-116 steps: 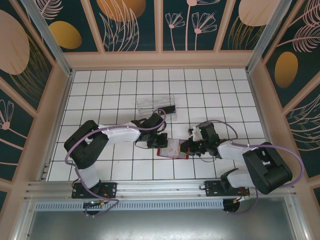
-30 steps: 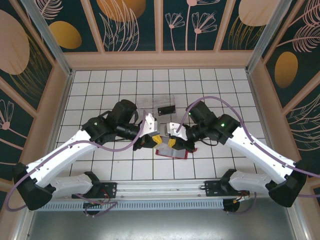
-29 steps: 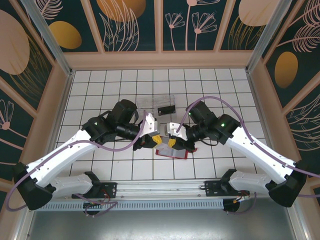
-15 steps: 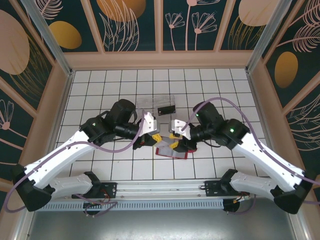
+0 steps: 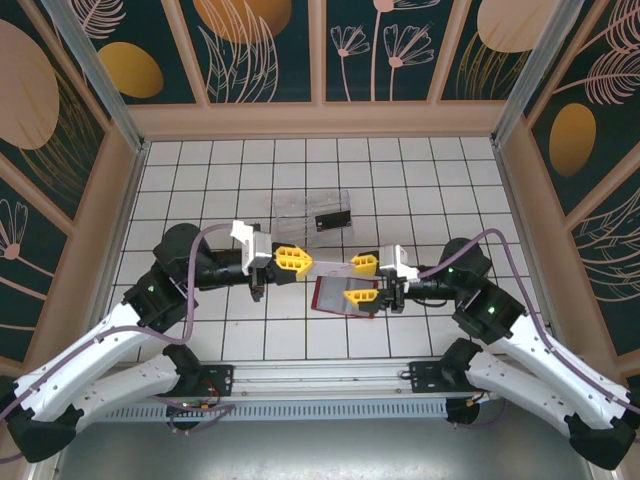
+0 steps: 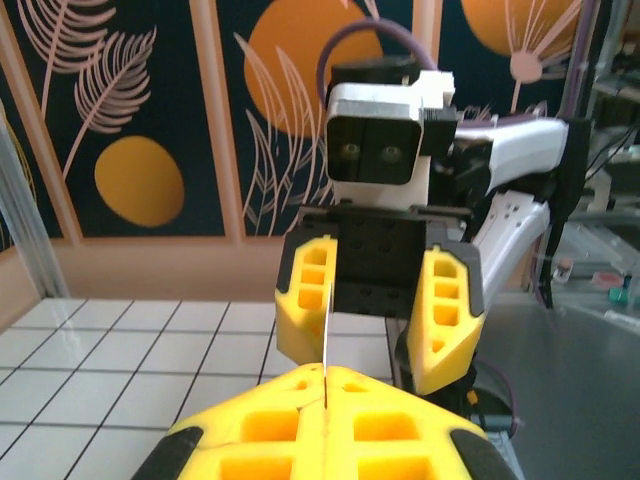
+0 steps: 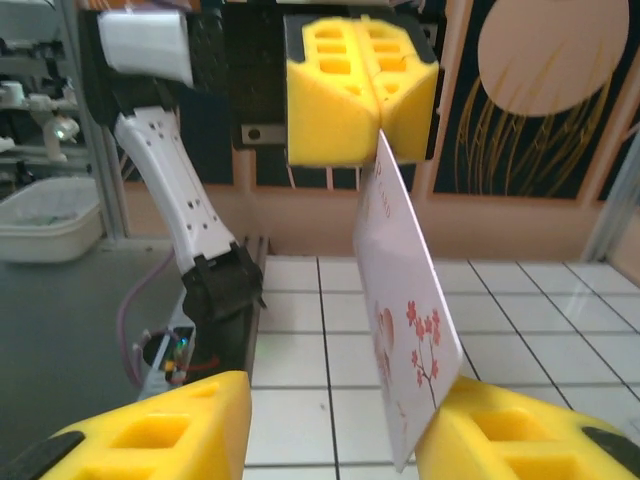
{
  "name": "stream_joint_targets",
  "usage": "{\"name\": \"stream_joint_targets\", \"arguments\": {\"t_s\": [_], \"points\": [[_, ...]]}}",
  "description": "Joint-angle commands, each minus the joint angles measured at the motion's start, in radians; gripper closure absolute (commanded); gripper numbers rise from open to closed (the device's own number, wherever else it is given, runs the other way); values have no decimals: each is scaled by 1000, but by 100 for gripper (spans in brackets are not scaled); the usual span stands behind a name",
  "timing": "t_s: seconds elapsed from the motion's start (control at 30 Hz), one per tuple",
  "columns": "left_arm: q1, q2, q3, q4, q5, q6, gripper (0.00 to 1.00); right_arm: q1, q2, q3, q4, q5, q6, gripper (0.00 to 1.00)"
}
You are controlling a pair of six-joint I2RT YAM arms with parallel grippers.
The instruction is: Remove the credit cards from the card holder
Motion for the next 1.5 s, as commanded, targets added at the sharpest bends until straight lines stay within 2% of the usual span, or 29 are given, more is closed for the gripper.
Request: {"name": "stream_joint_targets", "arguments": {"t_s": [0.0, 0.27, 0.3, 0.33, 0.4, 0.47, 0.53, 0.63, 0.8, 0.93, 1.03, 1.2, 1.3, 1.47], "points": [[-2, -20, -25, 174, 20, -90, 100, 5, 14, -2, 165, -69, 67, 63], [-1, -31, -35, 194, 33, -93, 100, 6, 31, 11, 138, -50, 49, 99], [-3, -26, -29, 178, 38, -92, 100, 6, 34, 17, 127, -46, 45, 100], [-2, -20, -19, 153, 39, -87, 96, 7, 38, 22, 113, -43, 41, 100], [-3, -6, 27, 37, 38, -50, 73, 7, 44, 34, 62, -37, 23, 100], [-2, 9, 88, -109, 27, 8, 60, 7, 56, 53, -27, -25, -14, 100], [-1, 33, 174, -273, 15, 86, 54, 7, 77, 78, -126, -12, -55, 100], [-2, 103, 279, -490, 12, 181, 51, 7, 122, 110, -241, 2, -101, 100], [-3, 279, 446, -828, 19, 312, 54, 7, 214, 174, -404, 27, -155, 100], [-5, 381, 525, -1014, -22, 379, 57, 7, 215, 180, -449, 41, -175, 100], [-18, 410, 537, -1056, -68, 391, 59, 7, 217, 188, -479, 36, -188, 100], [-33, 433, 547, -1077, -54, 401, 66, 7, 236, 192, -519, 16, -203, 100], [-39, 446, 549, -1085, -56, 408, 77, 7, 244, 200, -530, 3, -209, 100], [-41, 447, 559, -1085, -35, 417, 78, 7, 268, 213, -554, 0, -220, 100]]}}
